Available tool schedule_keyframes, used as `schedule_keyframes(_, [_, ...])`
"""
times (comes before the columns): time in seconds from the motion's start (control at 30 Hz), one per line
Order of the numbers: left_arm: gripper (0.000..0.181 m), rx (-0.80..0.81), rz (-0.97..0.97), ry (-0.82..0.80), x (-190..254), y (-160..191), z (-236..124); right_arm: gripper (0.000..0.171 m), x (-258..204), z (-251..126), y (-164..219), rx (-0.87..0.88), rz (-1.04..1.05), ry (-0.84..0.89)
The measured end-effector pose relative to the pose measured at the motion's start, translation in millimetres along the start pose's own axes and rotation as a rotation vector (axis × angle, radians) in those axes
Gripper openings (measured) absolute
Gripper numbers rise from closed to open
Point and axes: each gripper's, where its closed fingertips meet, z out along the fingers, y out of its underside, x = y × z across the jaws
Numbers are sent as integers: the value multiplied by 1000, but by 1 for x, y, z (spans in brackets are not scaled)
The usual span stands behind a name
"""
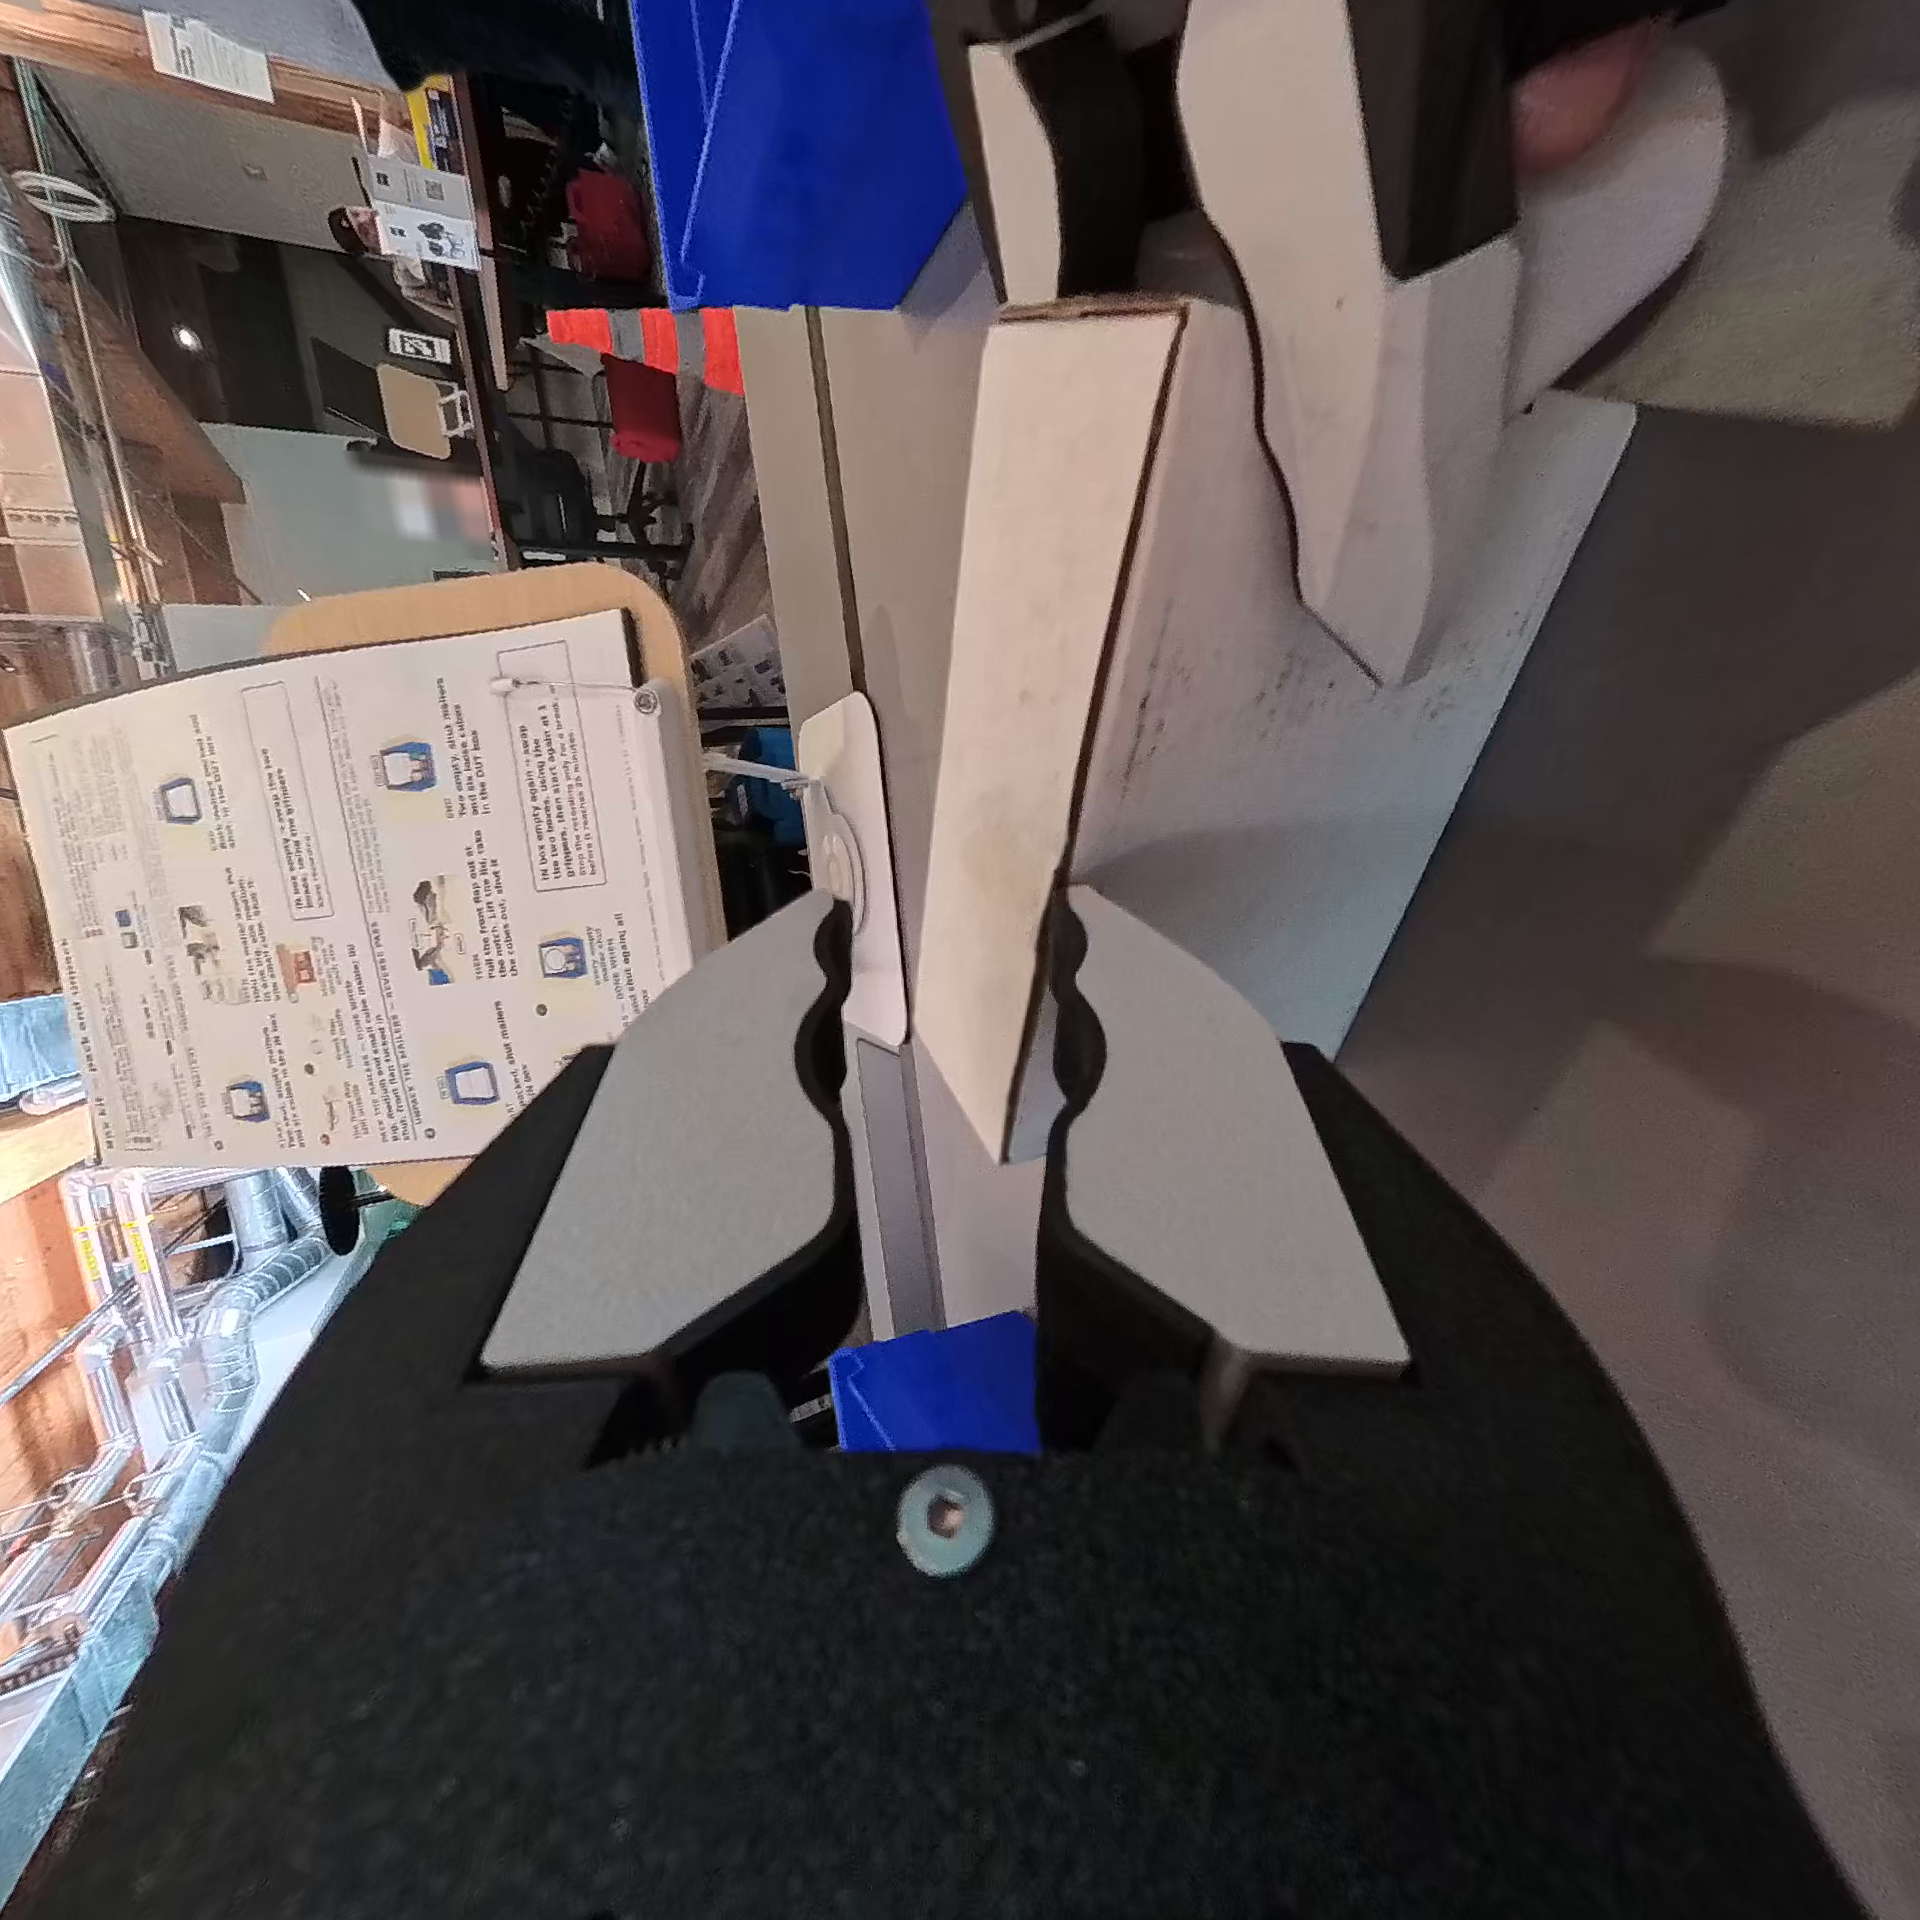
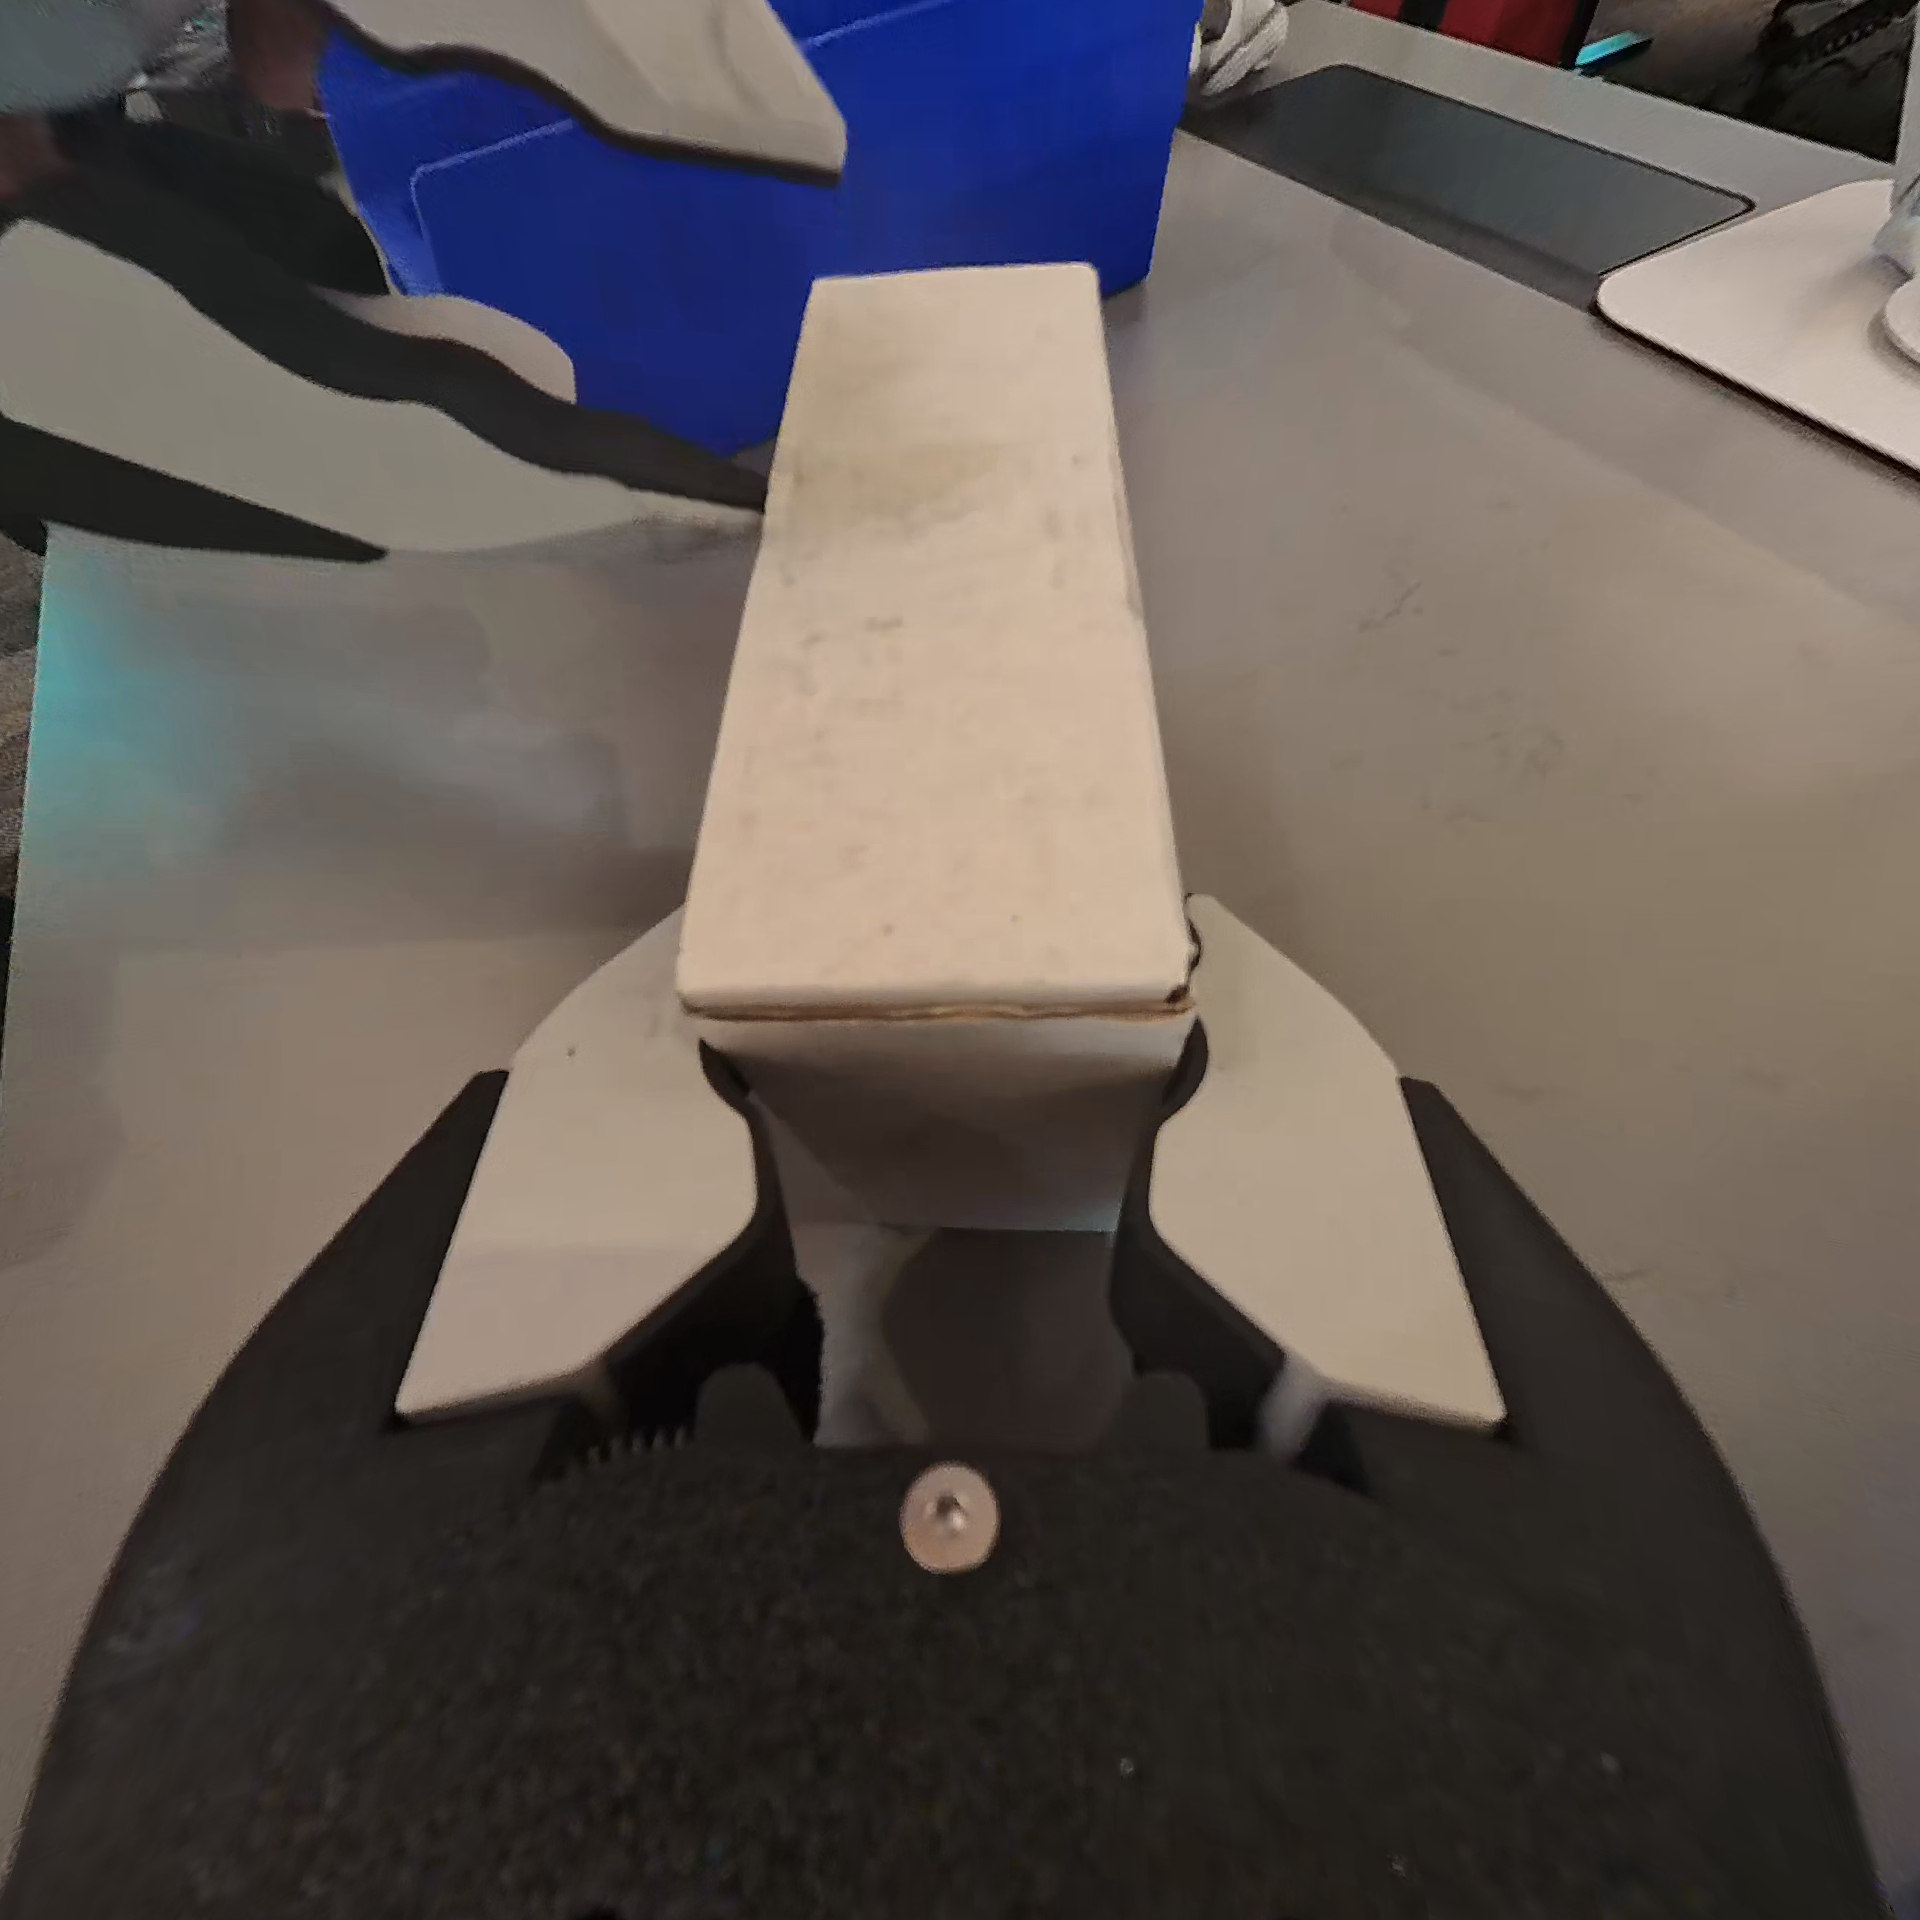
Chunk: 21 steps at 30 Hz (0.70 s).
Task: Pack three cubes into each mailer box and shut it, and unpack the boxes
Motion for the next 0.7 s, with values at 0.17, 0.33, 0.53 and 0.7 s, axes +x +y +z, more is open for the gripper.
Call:
schedule_keyframes(0.17, [45, -12, 34, 1, -6, 0, -2, 74, -2, -1, 4, -69, -53, 14])
schedule_keyframes(0.33, [41, -13, 66, -16, -7, -5, -3, 73, -2, -4, 7, -96, -64, -5])
schedule_keyframes(0.53, [20, 10, 137, -30, 3, -12, 3, 73, -3, -9, 12, -128, -34, -52])
schedule_keyframes(0.7, [19, 44, 74, 42, 6, -16, 2, 73, -6, -13, 15, -137, -58, -77])
